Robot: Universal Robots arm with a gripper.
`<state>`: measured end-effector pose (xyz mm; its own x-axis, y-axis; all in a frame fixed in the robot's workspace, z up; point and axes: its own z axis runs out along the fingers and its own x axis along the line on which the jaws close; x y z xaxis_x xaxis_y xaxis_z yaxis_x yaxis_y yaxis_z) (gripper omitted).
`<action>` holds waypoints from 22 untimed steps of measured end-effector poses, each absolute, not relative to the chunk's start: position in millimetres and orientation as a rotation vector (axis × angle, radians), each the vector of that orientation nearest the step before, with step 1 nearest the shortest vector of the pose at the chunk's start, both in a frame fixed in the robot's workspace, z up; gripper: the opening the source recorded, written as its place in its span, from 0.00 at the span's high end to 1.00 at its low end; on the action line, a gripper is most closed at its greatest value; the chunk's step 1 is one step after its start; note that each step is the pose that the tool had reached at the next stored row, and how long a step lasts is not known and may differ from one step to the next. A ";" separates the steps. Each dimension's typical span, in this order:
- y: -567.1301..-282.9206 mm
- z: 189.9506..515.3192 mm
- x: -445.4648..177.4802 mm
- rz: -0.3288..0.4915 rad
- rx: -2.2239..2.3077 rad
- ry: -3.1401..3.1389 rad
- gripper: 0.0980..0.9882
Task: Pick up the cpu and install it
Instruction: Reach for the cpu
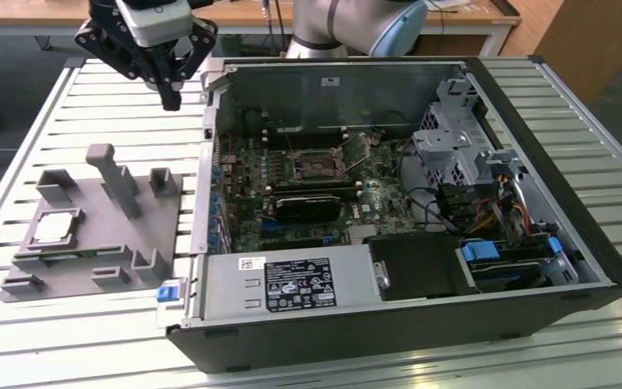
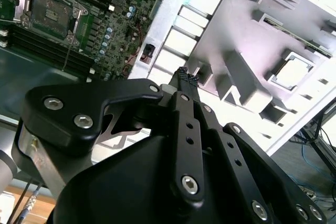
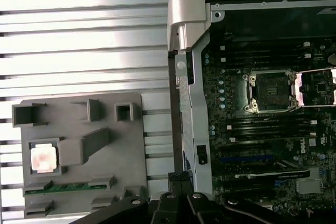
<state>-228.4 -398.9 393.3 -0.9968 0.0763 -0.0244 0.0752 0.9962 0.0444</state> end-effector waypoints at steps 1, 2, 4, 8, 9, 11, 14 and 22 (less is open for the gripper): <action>-398.9 393.3 -229.3 0.068 0.118 3.113 0.99; -398.9 393.3 -230.1 0.068 0.118 3.113 0.99; -398.9 393.3 -231.7 0.068 0.118 3.113 0.99; -398.9 393.2 -234.8 0.068 0.118 3.113 0.99; -398.9 393.2 -235.7 0.068 0.118 3.113 0.99; -398.9 393.3 -237.1 0.068 0.118 3.113 0.99; -398.9 393.2 -239.5 0.068 0.118 3.113 0.99; -398.9 393.2 -245.3 0.068 0.118 3.112 0.99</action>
